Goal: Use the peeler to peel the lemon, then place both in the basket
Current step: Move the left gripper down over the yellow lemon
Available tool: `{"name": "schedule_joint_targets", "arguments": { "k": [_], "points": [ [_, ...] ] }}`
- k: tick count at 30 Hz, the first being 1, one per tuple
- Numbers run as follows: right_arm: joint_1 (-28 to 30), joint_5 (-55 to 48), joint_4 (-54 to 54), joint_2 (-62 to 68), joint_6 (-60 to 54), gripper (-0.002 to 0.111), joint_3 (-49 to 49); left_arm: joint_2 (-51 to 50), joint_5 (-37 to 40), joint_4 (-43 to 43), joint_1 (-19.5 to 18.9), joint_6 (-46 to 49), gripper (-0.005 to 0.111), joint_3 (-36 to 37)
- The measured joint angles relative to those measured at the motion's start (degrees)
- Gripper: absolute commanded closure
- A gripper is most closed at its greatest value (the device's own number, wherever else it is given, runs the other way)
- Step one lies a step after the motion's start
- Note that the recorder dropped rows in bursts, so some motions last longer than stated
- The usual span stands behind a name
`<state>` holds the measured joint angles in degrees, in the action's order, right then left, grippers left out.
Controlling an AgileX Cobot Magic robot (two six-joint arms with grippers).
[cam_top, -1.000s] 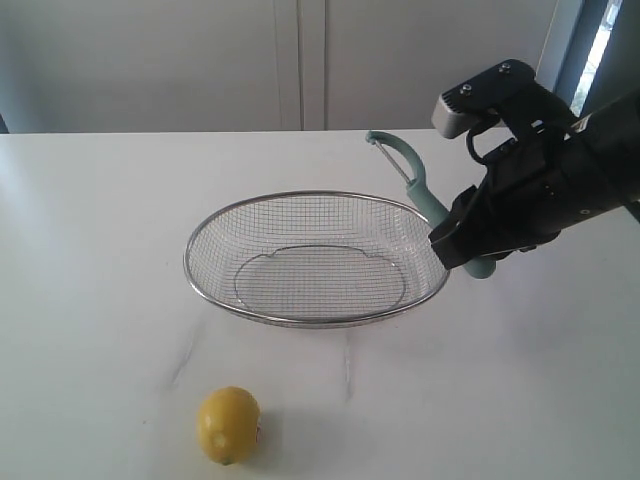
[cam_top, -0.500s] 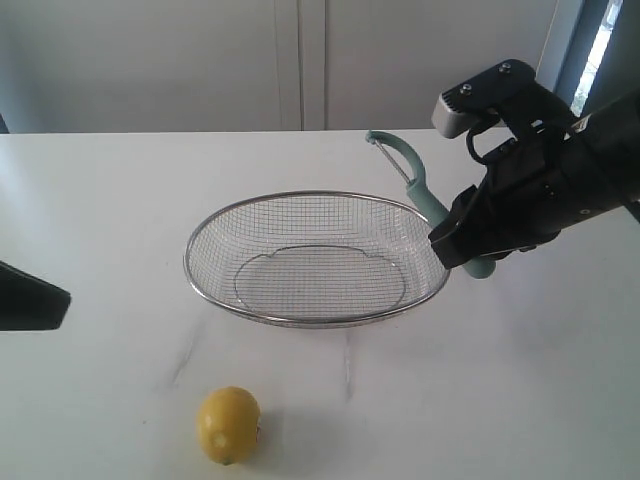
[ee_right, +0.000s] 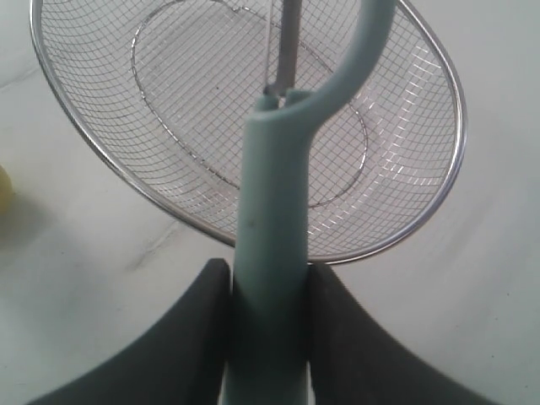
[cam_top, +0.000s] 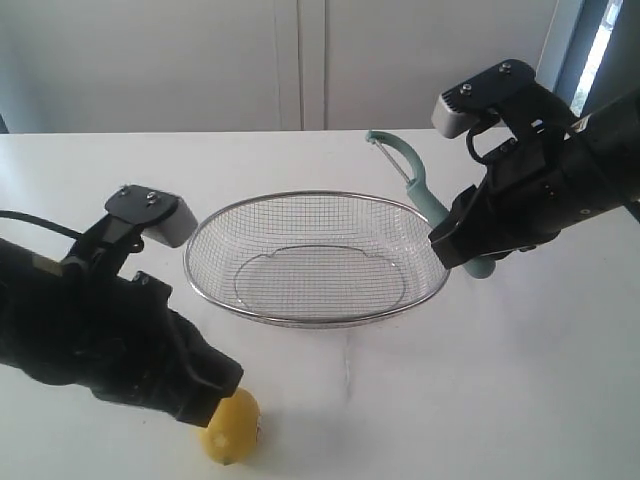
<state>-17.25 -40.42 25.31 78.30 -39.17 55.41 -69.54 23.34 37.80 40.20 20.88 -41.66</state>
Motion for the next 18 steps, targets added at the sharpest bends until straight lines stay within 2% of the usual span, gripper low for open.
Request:
{"name": "schedule_joint_targets", "arguments": {
  "k": [5,9,13,16,17,18],
  "points": [
    [0.0,0.0,0.0,0.0,0.0,0.108,0.0,-2.1,-2.1,-14.7,0.1,-17.2,0.107,0.0],
    [0.0,0.0,0.0,0.0,0.0,0.108,0.0,-3.3,-1.2,-20.4,0.1,-26.7,0.105,0.0],
    [0.0,0.0,0.0,0.0,0.0,0.108,0.0,-5.2,-0.1,-21.4,0.1,-31.9,0.079,0.0],
    [0.0,0.0,0.0,0.0,0.0,0.108,0.0,-6.7,-0.2,-21.4,0.1,-33.9,0.049,0.0],
    [0.0,0.0,0.0,0.0,0.0,0.108,0.0,-7.2,-0.3,-21.4,0.1,-34.4,0.03,0.0],
    [0.0,0.0,0.0,0.0,0.0,0.108,0.0,-8.4,-1.1,-21.4,0.1,-35.7,0.023,0.0]
  ]
}}
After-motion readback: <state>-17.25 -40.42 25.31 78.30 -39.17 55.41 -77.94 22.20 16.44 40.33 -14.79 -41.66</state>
